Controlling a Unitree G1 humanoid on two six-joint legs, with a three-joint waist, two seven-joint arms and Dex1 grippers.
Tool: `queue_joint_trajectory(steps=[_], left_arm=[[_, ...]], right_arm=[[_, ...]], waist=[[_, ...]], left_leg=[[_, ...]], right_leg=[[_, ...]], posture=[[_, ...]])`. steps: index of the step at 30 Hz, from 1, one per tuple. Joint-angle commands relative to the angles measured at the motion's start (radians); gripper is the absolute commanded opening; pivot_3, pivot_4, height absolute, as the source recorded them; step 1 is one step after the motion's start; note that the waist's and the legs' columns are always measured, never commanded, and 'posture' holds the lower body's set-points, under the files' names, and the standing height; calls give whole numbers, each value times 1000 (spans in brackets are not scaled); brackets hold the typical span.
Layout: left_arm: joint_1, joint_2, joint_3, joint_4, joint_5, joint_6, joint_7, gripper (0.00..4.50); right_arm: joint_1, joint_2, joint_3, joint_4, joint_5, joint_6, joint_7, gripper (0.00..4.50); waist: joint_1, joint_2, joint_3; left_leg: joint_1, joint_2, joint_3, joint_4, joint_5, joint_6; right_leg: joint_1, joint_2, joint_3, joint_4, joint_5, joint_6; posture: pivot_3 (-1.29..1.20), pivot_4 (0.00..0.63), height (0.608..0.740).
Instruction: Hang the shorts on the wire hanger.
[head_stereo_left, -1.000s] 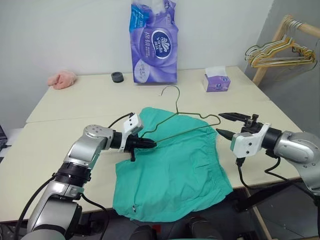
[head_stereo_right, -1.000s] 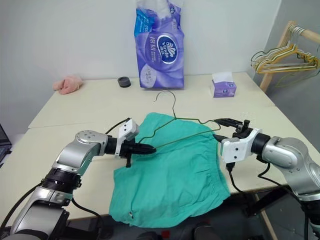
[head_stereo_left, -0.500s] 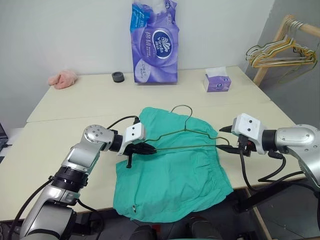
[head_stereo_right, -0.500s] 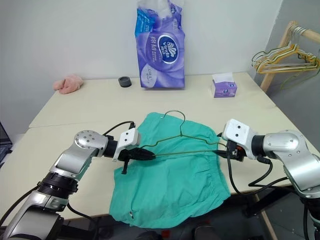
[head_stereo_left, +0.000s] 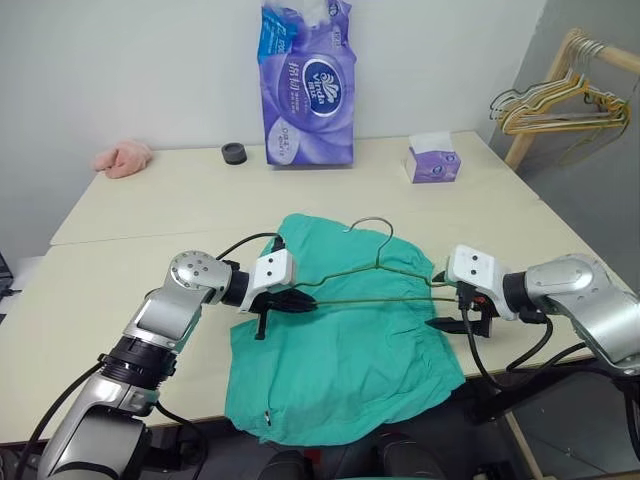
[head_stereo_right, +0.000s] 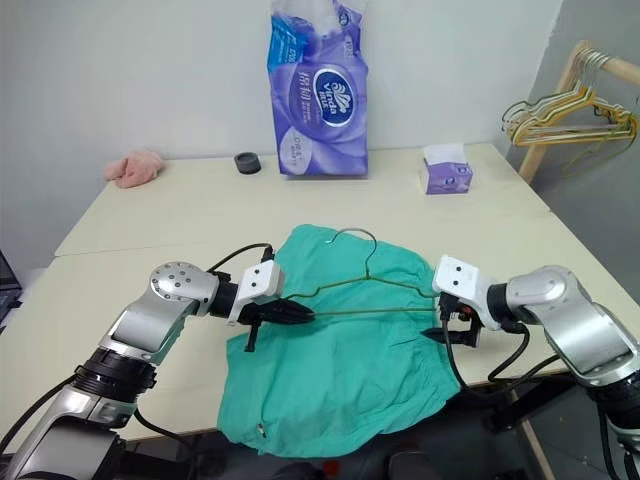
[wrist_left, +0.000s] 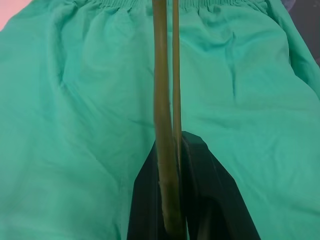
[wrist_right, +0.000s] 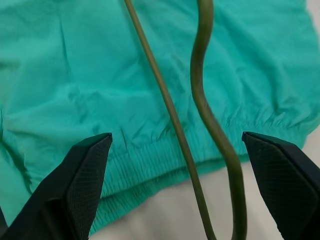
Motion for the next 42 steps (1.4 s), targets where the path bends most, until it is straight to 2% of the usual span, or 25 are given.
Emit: queue_joint_trajectory(steps=[1, 12, 18, 22, 26, 29, 32, 35, 38, 42], left_arm=[[-9, 11, 1, -37, 4, -24, -7, 0], [2, 6, -5, -50, 25, -40, -2, 0], [-4, -12, 3, -52, 7, -1, 13, 0], [-9, -28, 21, -52, -19, 26, 20, 1006], [-21, -62, 63, -49, -61, 70, 70, 2294], [-95, -95, 165, 18, -119, 153, 164, 3156], [-185, -74, 259, 102, -191, 237, 178, 3156], [-199, -40, 269, 157, -176, 219, 167, 3156], [-166, -4, 252, 186, -150, 200, 134, 3156], [-86, 18, 209, 96, -179, 249, 62, 3156]], right_arm=[[-46, 0, 4, 5, -10, 8, 19, 3562], [-56, -3, 33, -29, 10, 57, 72, 15], [-49, -7, 28, -36, 11, 53, 82, 15], [-41, -9, 12, -44, 17, 56, 77, 0], [-29, -10, -12, -55, 32, 74, 62, 0], [3, -9, -79, -70, 86, 138, 46, 0], [79, -23, -197, -91, 156, 223, 27, 0], [185, -36, -307, -125, 210, 278, 13, 0], [355, -30, -476, -172, 262, 354, -7, 0], [507, 0, -642, -230, 331, 435, -31, 0]], waist=[[0, 0, 0], [4, 0, 0], [5, 0, 0], [5, 0, 0], [5, 0, 0], [6, 0, 0], [12, -1, 0], [11, 2, -2], [15, 3, -2], [20, 2, -2]], left_leg=[[-1, 0, 0, 0, 0, 0], [-3, 0, -2, 0, 0, 0], [-3, 0, -2, 0, 0, 0], [-3, 0, -3, 1, 0, 0], [-3, 0, -3, 1, 0, 0], [-4, 0, -3, 1, 0, 0], [-5, 0, -5, 3, 0, 0], [-4, 0, -5, 2, 0, 0], [-4, -1, -4, 1, 0, 0], [-5, -1, -5, 0, -1, -1]], right_leg=[[-1, 0, 0, 0, 0, 0], [-2, 0, -2, 0, 0, 0], [-2, 0, -2, 0, 0, 0], [-2, 0, -3, 0, 0, 0], [-2, -1, -3, 0, 0, 0], [-2, -1, -3, 0, 0, 0], [-2, 0, -5, 1, 0, 0], [-2, 0, -5, 1, 0, 0], [-2, -1, -4, 0, 0, 0], [-2, -1, -4, 0, 0, 1]], posture=[[-143, 40, 740], [-137, 43, 740], [-135, 42, 740], [-138, 37, 740], [-149, 34, 740], [-155, 35, 740], [-152, 35, 740], [-155, 38, 740], [-165, 41, 740], [-175, 46, 740]])
